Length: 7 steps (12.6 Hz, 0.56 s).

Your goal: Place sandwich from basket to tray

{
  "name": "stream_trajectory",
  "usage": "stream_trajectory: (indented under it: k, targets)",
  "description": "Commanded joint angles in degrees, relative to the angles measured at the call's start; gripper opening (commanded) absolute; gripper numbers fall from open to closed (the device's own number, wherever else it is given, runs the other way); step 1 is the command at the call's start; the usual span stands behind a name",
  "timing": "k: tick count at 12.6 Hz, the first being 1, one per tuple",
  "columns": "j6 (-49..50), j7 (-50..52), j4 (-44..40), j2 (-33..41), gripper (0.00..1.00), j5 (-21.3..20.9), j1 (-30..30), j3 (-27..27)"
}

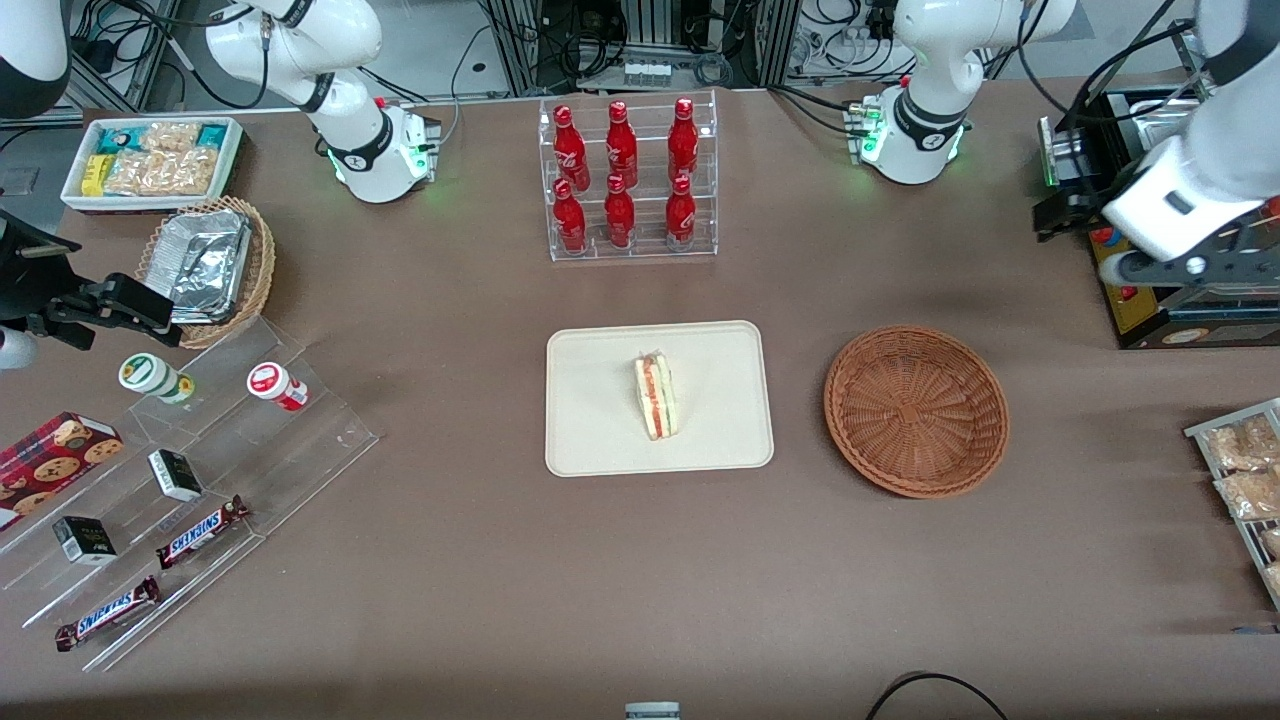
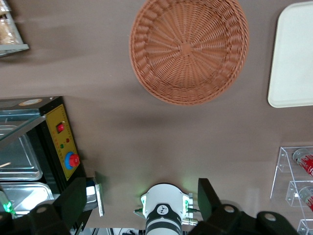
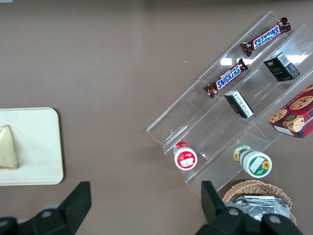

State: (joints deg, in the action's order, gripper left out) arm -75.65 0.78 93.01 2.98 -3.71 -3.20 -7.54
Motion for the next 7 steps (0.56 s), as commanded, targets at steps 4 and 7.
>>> stream_trajectory:
  k: [4, 7]
  targets:
    - [0.24, -3.15, -3.79, -0.43, 1.0, 0.28, 1.17, 4.72]
    - [-0.29, -2.98, -6.34, -2.62, 1.0, 0.63, 6.42, 10.76]
